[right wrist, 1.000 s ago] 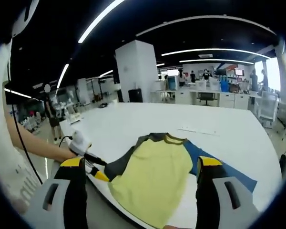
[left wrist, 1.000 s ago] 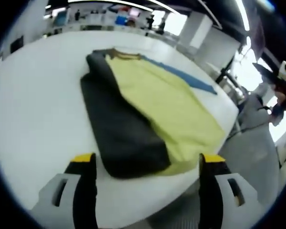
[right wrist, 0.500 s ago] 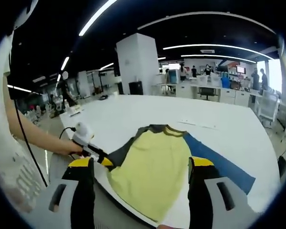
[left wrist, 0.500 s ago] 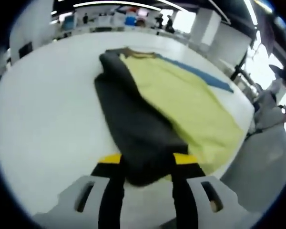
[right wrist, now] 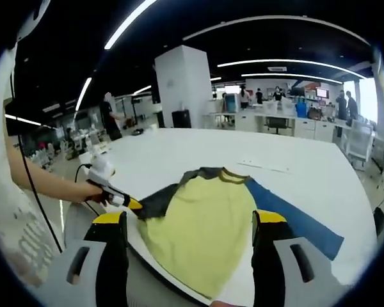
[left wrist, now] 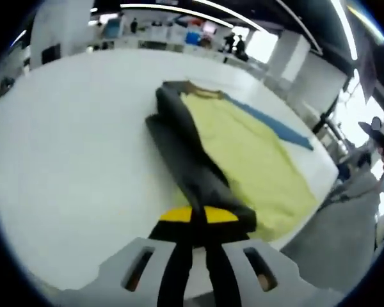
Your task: Fold the garment on the visible template until the final outline fits inside the template.
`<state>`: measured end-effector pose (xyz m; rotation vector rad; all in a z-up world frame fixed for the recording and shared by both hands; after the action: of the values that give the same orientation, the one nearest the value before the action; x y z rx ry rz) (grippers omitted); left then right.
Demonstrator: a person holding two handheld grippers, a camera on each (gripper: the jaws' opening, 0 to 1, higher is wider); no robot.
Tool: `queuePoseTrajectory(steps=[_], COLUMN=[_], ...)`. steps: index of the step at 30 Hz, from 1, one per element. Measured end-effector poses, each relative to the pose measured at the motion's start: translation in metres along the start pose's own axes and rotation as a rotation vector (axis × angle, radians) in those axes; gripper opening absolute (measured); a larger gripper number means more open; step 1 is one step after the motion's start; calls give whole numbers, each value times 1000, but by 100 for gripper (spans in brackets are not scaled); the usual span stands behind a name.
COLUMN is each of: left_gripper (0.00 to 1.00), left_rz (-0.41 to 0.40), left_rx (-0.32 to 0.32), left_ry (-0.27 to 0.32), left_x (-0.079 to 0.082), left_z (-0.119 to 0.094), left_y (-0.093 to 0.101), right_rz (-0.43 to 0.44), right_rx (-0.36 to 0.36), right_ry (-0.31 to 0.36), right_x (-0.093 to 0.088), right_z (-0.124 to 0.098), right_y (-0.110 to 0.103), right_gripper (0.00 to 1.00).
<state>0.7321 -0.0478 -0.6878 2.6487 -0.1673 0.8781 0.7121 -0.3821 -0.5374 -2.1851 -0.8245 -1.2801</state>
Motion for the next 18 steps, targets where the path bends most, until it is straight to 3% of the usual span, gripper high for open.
queuePoseTrajectory(steps=[4,10,18], left_gripper=[1,0,0], left_rz=[30,9,-137], left_rx=[30,61,88], left_ry=[24,72,212], left_x=[7,15,35], left_z=[-22,-58,-93], left_y=[-8,-19,-40], right_rz=[1,9,15], right_rx=[4,1,10], right_ry=[-6,-5,-5], right_x=[-1,-2,-3], right_z=[2,3,8], right_y=[-1,0,-3], right_gripper=[79,79,79])
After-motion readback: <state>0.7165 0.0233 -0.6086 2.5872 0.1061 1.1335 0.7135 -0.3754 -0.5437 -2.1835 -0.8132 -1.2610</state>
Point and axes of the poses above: the point that each gripper's makers call its tool centre point, and the gripper's own axes: z roughly forward along the fingers, y roughly to its right, x roughly out of its top, the point moved 6 cm from there along -z, roughly backward along the fingers, and after that the axes turned 7 degrees about -y, right-handed, at the moved point
